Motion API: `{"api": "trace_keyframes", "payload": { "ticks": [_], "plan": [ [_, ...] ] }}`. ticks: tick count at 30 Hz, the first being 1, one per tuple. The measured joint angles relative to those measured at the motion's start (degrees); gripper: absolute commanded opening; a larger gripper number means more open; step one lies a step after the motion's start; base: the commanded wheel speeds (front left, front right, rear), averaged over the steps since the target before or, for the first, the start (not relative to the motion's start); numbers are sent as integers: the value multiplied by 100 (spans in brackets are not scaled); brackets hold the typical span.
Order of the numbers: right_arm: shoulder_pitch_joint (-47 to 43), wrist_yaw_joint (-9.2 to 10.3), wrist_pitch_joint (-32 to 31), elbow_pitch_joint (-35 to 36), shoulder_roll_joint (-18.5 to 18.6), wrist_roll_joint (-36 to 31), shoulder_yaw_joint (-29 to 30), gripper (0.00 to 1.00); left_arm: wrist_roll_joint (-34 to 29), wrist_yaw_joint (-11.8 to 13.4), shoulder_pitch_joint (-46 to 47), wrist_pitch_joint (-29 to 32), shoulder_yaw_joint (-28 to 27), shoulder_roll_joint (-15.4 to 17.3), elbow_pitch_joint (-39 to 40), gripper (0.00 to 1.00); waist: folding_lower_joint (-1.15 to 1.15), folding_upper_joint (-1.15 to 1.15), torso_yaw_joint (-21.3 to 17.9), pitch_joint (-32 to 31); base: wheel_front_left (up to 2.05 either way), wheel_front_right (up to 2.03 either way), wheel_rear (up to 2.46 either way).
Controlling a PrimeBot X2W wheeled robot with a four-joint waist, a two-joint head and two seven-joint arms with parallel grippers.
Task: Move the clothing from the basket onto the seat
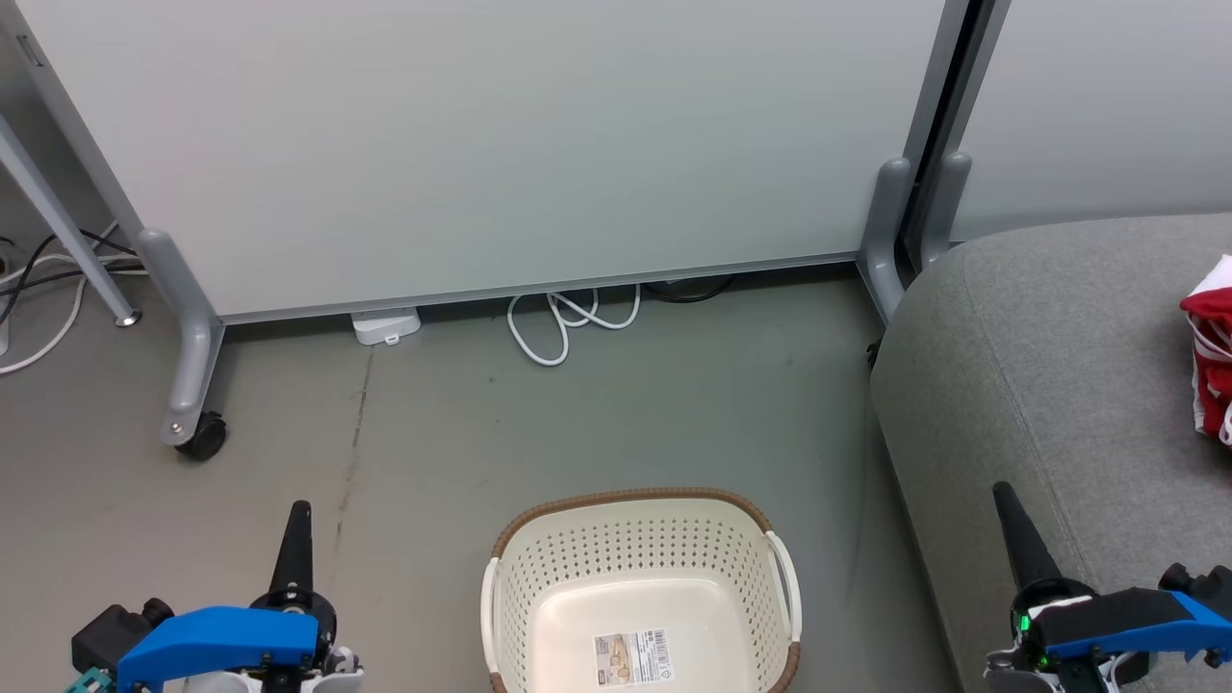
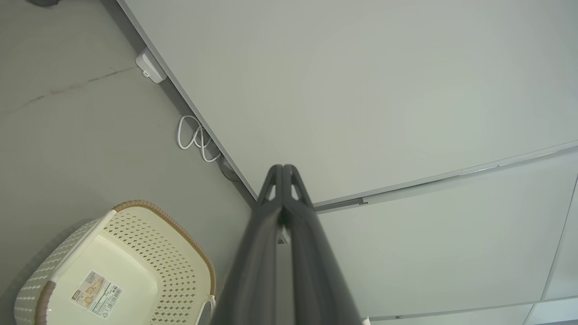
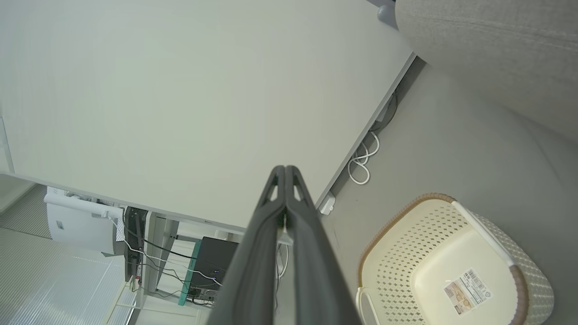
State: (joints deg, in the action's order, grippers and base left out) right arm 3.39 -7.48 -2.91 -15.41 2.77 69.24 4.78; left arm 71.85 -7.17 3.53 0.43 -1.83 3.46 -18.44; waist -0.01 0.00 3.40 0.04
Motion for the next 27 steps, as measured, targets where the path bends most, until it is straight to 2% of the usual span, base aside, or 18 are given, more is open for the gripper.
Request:
{"api": "trace_keyframes", "payload": {
  "ticks": [27],
  "plan": [
    [127,0,-203,71,1,1281,100,0,1149,-1,133,342,-272,-26,249,0,0,0,-173,7,0,0,0]
  ]
}}
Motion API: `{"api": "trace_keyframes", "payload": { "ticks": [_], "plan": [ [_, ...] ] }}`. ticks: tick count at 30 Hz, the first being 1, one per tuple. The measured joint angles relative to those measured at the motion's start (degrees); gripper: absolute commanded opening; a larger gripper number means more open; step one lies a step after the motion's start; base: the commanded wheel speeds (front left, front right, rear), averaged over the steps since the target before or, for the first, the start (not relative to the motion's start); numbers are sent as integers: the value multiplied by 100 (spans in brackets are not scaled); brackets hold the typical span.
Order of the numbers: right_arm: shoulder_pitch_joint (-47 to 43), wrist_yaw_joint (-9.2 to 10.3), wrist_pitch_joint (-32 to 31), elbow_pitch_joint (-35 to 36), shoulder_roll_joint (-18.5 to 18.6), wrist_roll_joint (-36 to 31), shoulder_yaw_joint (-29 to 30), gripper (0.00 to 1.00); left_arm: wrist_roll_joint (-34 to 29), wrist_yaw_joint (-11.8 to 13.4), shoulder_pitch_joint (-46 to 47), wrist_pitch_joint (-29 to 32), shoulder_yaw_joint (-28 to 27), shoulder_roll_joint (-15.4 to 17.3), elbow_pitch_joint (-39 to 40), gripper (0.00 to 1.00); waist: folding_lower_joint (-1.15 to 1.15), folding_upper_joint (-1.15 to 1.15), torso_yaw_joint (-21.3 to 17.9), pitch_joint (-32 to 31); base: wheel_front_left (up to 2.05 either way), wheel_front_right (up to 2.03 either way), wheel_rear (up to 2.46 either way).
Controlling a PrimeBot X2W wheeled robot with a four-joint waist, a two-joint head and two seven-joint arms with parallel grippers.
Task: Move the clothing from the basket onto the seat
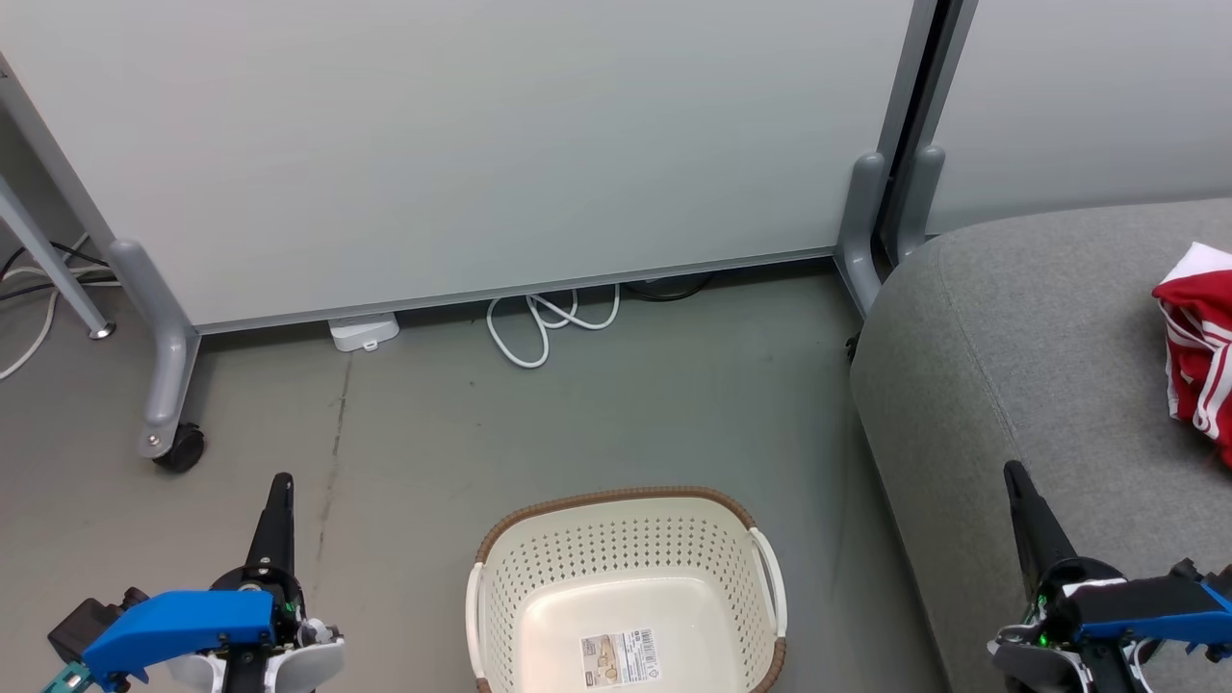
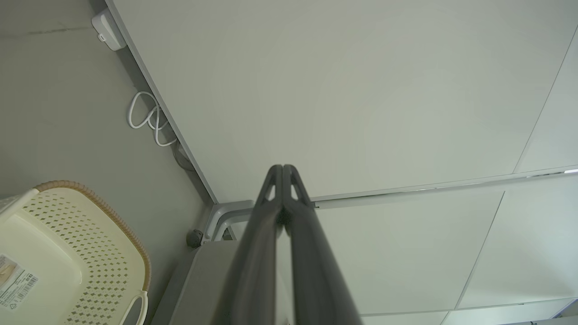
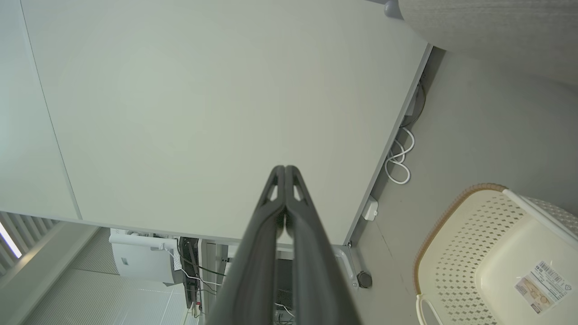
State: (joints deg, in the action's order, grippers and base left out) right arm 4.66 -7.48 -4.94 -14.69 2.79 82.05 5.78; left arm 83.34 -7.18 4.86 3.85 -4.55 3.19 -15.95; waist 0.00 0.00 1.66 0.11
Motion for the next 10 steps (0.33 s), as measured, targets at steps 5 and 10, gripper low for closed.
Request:
{"api": "trace_keyframes", "payload": {
  "ticks": [5,10],
  "plan": [
    [45,0,-31,15,1,220,15,0,185,0,22,60,-33,-5,38,0,0,0,-32,1,0,0,0],
    [51,0,-57,24,1,411,26,0,364,-1,35,111,-66,-13,75,0,0,0,-64,2,0,0,0]
  ]
}}
